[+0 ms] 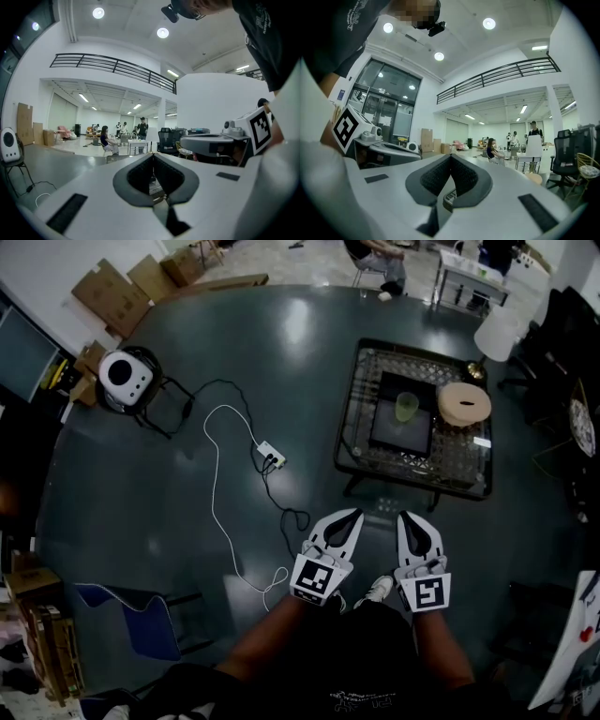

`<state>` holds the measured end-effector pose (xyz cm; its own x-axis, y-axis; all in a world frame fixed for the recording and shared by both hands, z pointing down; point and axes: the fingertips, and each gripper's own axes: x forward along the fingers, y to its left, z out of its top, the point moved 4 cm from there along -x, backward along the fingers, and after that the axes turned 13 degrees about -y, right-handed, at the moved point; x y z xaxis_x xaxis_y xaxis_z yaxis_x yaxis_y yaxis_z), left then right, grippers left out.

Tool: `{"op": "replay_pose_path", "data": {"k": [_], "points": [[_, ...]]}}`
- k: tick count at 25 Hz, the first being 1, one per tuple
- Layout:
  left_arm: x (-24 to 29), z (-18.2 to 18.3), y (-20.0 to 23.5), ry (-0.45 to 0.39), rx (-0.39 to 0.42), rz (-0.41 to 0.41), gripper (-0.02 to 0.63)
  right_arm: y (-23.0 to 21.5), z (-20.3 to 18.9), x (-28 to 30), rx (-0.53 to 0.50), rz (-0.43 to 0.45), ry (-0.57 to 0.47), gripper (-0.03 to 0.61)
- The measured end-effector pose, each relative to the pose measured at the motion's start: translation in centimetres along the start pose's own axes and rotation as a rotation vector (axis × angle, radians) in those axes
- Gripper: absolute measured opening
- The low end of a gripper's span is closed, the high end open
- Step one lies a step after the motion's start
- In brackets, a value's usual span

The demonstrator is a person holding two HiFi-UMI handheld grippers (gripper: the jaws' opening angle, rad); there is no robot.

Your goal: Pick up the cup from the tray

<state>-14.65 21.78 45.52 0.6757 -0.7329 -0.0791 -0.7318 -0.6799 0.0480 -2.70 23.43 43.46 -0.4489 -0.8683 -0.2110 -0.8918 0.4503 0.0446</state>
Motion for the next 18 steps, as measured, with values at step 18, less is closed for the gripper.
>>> {"op": "replay_pose_path", "data": {"k": [18], "points": [[-0.3,0.3,6.2,0.002,0.0,-0.035,0.009,2.0,-0.8,4.7,-0.03,-0.025,0.082,0.009]]}}
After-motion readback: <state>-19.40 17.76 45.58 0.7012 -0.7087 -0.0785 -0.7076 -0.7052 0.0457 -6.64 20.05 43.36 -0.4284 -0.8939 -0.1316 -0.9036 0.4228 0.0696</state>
